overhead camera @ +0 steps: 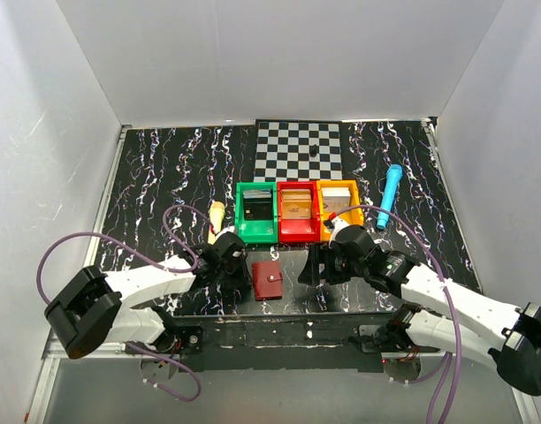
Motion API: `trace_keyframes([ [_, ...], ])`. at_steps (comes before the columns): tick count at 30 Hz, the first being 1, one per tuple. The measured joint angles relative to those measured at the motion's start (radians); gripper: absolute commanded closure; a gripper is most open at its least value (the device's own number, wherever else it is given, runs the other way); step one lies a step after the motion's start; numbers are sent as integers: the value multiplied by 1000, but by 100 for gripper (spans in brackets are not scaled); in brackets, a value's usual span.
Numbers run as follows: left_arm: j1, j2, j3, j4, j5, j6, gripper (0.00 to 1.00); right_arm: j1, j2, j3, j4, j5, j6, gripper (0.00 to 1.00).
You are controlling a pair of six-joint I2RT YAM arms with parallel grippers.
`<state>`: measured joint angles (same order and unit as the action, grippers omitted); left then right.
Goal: Take the credit cards out of the card holder
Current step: Open the card holder at the center of the board.
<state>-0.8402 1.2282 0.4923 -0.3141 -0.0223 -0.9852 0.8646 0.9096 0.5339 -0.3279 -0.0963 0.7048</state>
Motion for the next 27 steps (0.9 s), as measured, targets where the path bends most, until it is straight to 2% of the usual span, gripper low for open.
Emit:
trace_keyframes([
  [9,0,113,64,68,52,61,83,1,8,-36,27,5,8,17],
  [13,0,98,62,66,51,58,71,1,34,-41,48,11,22,17],
  [15,0,51,50,47,36,50,61,1,63,-40,67,12,26,17],
  [16,0,6,32,43,26,41,60,1,84,-40,78,12,26,18],
  [21,16,-198,-50,77,23,28,62,1,219,-24,151,0,31,23],
  [27,29,-172,-130,250,108,29,68,2,345,3,266,-22,59,31],
])
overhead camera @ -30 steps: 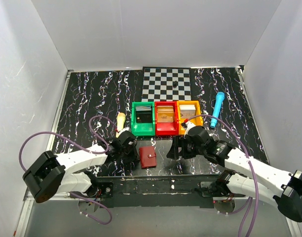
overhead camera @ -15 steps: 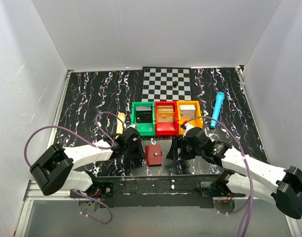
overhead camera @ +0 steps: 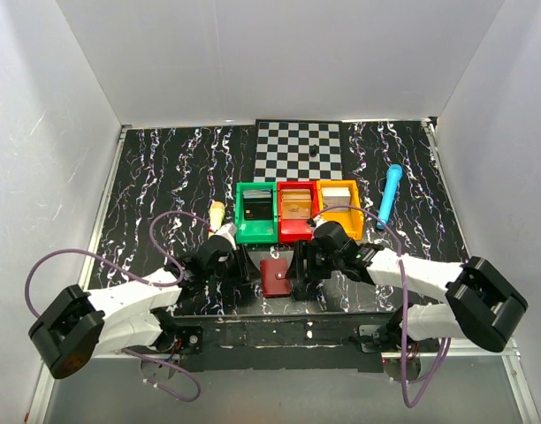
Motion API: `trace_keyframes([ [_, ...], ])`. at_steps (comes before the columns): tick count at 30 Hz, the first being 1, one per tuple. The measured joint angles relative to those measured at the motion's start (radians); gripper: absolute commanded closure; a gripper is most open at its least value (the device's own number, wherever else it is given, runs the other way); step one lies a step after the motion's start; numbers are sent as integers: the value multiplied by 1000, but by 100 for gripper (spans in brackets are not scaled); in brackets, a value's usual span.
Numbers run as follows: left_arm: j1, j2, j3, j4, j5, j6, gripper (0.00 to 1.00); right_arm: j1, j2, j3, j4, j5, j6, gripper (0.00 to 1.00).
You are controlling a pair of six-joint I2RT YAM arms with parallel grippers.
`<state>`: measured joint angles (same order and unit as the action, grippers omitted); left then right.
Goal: Take the credit cards out of the card holder
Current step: Open the card holder at the center of the board.
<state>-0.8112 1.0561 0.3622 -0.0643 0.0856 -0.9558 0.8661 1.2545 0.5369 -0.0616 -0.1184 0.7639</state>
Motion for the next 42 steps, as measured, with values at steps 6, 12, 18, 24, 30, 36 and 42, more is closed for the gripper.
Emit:
trace_keyframes([
  [6,0,132,21,62,44,14,72,0,74,25,73,-23,22,33],
  [12,1,220,37,102,73,16,74,0,108,31,100,-30,27,34],
  [18,3,233,38,116,80,15,75,-3,126,31,111,-31,37,34],
  [24,4,257,38,138,81,12,77,-14,148,31,128,-43,48,34],
  [30,4,260,31,155,80,5,77,-24,149,31,140,-56,49,34],
  [36,4,257,17,180,80,-6,77,-25,144,-8,184,-105,73,41],
  [42,4,257,3,207,80,-21,77,-26,141,-43,217,-140,98,52],
])
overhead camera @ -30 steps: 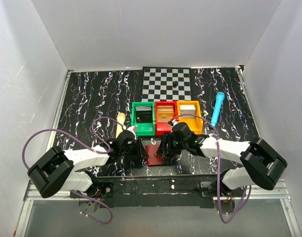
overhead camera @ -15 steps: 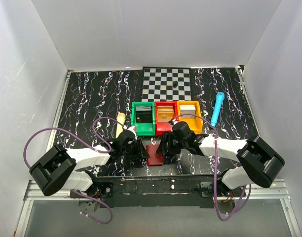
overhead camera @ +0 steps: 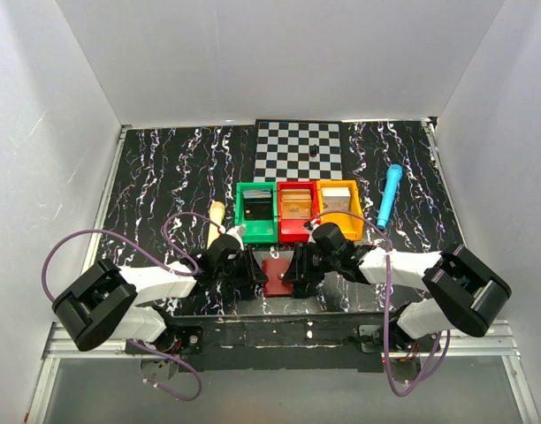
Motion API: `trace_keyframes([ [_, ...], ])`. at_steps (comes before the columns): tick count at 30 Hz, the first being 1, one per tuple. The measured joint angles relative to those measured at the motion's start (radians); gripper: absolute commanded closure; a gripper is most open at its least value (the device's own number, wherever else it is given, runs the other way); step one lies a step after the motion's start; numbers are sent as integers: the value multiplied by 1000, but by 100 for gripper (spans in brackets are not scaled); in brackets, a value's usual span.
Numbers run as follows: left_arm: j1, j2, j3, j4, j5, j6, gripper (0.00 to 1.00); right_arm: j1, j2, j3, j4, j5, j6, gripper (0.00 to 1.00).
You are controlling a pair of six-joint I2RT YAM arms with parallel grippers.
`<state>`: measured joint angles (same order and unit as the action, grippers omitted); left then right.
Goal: Take the credit cards out of the card holder
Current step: Open the card holder at the center of the board.
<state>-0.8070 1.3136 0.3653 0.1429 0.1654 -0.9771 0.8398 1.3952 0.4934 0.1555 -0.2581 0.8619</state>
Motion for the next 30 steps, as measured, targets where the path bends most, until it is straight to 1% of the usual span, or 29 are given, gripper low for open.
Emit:
trace_keyframes([
  [3,0,-3,-6,8,0,-4,77,0,0,0,-2,-7,0,55],
  [8,0,-7,-13,15,-2,-8,76,0,9,0,-2,-15,0,58],
  [12,0,-7,-15,21,-1,-8,76,0,21,0,2,-30,0,64],
  [15,0,-7,-17,25,0,-8,77,0,28,0,2,-37,0,73],
  [17,0,-7,-17,26,0,-7,76,0,32,0,2,-39,0,81],
  [19,0,-7,-17,26,0,-7,76,-2,31,0,2,-42,-3,98],
  [25,0,-42,-33,21,-3,-2,67,-6,-2,0,-4,-56,-3,99],
  [30,0,-200,-115,17,-41,-7,60,-4,-88,-18,-24,-60,-13,99],
])
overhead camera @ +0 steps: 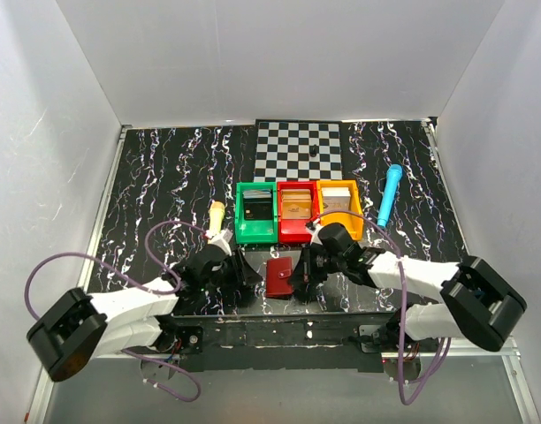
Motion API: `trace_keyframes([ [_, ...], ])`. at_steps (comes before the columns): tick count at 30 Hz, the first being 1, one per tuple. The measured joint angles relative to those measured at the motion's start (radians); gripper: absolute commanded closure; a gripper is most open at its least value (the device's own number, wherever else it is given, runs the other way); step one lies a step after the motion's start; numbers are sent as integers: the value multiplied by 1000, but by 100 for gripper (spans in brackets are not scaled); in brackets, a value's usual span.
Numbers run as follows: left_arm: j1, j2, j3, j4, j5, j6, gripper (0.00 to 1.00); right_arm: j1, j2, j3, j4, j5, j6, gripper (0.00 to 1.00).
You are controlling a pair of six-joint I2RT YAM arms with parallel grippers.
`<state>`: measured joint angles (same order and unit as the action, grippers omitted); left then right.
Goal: Take the credit cards out of the card holder
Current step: Open the card holder at the center of the board.
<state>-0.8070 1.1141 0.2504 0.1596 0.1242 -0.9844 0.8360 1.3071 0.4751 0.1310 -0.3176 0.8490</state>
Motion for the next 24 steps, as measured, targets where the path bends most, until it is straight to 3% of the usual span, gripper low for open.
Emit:
trace_keyframes([
  [10,0,-311,-100,73,-39,-20,47,0,-188,-21,-96,-26,-37,99],
  [18,0,-343,-100,133,-3,-2,45,0,-312,16,-251,-53,-80,99],
  [20,0,-335,-100,161,13,2,29,0,-348,39,-289,-58,-92,99],
  [21,0,-331,-100,185,24,6,28,-1,-367,49,-304,-61,-95,99],
  [22,0,-330,-102,211,35,10,17,-2,-386,59,-316,-65,-98,99],
  [23,0,-331,-105,243,47,12,15,-3,-401,64,-321,-71,-100,99],
  [24,0,-333,-111,280,59,15,2,-5,-422,72,-329,-80,-102,99],
])
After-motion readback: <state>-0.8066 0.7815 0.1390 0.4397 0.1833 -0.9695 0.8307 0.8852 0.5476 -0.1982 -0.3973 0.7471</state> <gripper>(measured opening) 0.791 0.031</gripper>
